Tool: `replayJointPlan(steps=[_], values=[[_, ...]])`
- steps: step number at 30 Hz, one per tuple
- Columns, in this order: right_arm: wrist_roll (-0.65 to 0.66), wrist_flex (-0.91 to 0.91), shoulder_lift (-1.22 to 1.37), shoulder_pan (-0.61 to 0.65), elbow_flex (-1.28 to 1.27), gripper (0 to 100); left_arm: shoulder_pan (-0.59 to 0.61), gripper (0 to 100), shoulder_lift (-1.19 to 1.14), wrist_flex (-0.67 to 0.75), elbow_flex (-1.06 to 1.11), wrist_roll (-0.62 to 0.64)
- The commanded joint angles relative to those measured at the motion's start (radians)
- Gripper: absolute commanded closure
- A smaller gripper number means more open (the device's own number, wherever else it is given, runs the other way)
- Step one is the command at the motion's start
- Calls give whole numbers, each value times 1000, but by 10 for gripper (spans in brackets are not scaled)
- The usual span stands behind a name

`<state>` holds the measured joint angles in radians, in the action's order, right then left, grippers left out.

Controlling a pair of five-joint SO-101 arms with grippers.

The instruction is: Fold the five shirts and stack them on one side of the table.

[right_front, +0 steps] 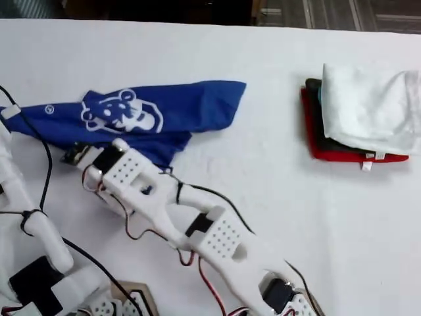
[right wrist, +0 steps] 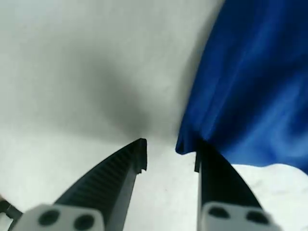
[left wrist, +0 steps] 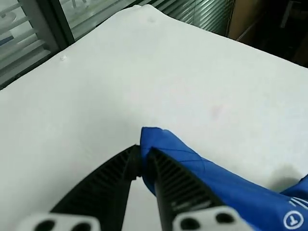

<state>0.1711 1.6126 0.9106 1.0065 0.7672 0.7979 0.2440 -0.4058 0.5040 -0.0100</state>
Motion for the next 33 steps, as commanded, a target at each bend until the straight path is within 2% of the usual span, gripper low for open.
replayJointPlan(steps=[1,15,20,27,29,33], values=[[-2,-24,28,-50,14,829,12,970,9,18,-13,8],[-3,-33,41,-102,57,844,9,970,9,17,-7,8],[-3,-36,50,-196,120,986,9,970,9,8,-7,8],[11,-28,30,-338,161,978,6,970,9,-11,-10,8],[54,-10,8,-371,207,978,-2,970,9,-14,-4,8],[107,71,-84,-412,351,978,-46,970,9,-121,-4,8]])
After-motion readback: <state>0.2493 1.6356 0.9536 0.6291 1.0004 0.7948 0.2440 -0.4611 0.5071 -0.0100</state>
